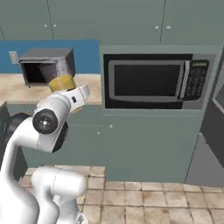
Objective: Move the potato and onion from the top shelf to the second highest shelf to make space. Then, place the pitcher from the counter on the cleared top shelf.
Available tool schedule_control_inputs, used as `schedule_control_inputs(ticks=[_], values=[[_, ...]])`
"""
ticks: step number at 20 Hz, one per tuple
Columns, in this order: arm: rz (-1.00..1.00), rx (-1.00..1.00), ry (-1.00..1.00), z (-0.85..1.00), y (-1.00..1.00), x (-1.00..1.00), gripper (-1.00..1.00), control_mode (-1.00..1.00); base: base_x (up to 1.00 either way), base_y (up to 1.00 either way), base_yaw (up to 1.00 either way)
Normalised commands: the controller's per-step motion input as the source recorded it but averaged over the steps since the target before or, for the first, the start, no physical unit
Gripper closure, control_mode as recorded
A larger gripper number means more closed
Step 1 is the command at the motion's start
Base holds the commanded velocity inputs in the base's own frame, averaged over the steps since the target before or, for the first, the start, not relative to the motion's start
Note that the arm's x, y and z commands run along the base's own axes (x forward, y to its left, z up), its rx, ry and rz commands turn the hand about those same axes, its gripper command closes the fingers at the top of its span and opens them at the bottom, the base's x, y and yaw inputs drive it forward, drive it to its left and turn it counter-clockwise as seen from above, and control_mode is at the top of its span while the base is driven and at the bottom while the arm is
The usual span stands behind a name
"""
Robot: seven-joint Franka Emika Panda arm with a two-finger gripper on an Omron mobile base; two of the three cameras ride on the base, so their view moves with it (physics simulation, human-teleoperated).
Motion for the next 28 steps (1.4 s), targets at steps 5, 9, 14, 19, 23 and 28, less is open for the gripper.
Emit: schedule_control_inputs(ticks=[5, 9, 14, 19, 23, 28], values=[[0.0, 0.0, 0.0, 0.0, 0.0, 0.0, 1.0, 1.0, -0.26, -1.0, -0.36], [0.0, 0.0, 0.0, 0.0, 0.0, 0.0, 1.0, 1.0, -0.03, -1.0, -0.41], [0.0, 0.0, 0.0, 0.0, 0.0, 0.0, 1.0, 1.0, 0.02, -1.0, -0.49], [0.0, 0.0, 0.0, 0.0, 0.0, 0.0, 1.0, 1.0, 0.19, -0.98, -0.48], [0.0, 0.0, 0.0, 0.0, 0.0, 0.0, 1.0, 1.0, 0.37, -0.86, -0.44], [0.0, 0.0, 0.0, 0.0, 0.0, 0.0, 1.0, 1.0, 0.61, -0.53, -0.3]])
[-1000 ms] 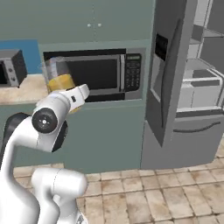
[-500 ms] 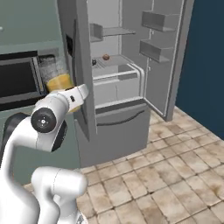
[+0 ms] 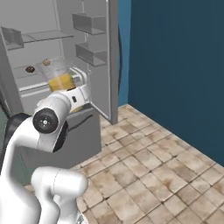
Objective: Move the potato and onion from the top shelf to the second highest shelf to make space. Then, place the pitcher from the counter on the cleared top shelf.
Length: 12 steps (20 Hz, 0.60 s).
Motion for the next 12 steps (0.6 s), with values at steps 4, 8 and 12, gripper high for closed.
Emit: schedule_control_inputs(ticks=[4, 8, 12], values=[[0.0, 0.0, 0.0, 0.0, 0.0, 0.0, 1.0, 1.0, 0.7, -0.18, -0.1], [0.0, 0.0, 0.0, 0.0, 0.0, 0.0, 1.0, 1.0, 0.74, 0.01, 0.02], [0.0, 0.0, 0.0, 0.0, 0.0, 0.0, 1.0, 1.0, 0.83, 0.09, 0.18]])
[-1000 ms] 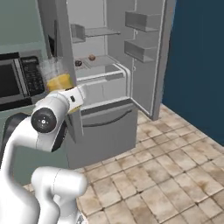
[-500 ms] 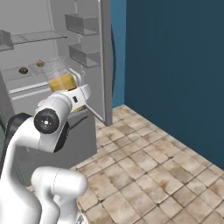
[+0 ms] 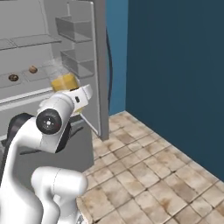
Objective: Move the potato and onion from the top shelf to the second highest shelf to make space. Then, place the pitcher from the counter on the cleared top shelf.
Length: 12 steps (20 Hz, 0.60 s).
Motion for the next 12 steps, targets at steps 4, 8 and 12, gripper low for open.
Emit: schedule_control_inputs(ticks=[4, 8, 12], values=[[0.0, 0.0, 0.0, 0.0, 0.0, 0.0, 1.0, 1.0, 0.85, 0.0, 0.25], [0.0, 0.0, 0.0, 0.0, 0.0, 0.0, 1.0, 1.0, 0.79, 0.0, 0.28], [0.0, 0.0, 0.0, 0.0, 0.0, 0.0, 1.0, 1.0, 0.57, 0.03, 0.32]])
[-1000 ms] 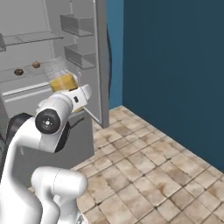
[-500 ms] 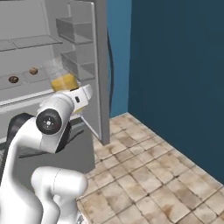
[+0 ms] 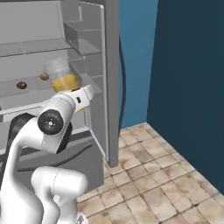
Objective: Move the potato and onion from the top shelf to the second highest shelf to make space. Then, place the pitcher from the counter on the cleared top shelf.
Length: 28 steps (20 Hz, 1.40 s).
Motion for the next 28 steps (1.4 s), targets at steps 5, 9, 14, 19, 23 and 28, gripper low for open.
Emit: schedule_control_inputs(ticks=[5, 9, 14, 19, 23, 28], values=[[0.0, 0.0, 0.0, 0.0, 0.0, 0.0, 1.0, 1.0, 0.18, 0.27, 0.35], [0.0, 0.0, 0.0, 0.0, 0.0, 0.0, 1.0, 1.0, 0.28, 0.22, 0.33], [0.0, 0.0, 0.0, 0.0, 0.0, 0.0, 1.0, 1.0, 0.64, 0.0, 0.25], [0.0, 0.0, 0.0, 0.0, 0.0, 0.0, 1.0, 1.0, 0.79, 0.02, 0.24], [0.0, 0.0, 0.0, 0.0, 0.0, 0.0, 1.0, 1.0, 0.72, 0.08, 0.23], [0.0, 0.0, 0.0, 0.0, 0.0, 0.0, 1.0, 1.0, 0.58, 0.06, 0.22]])
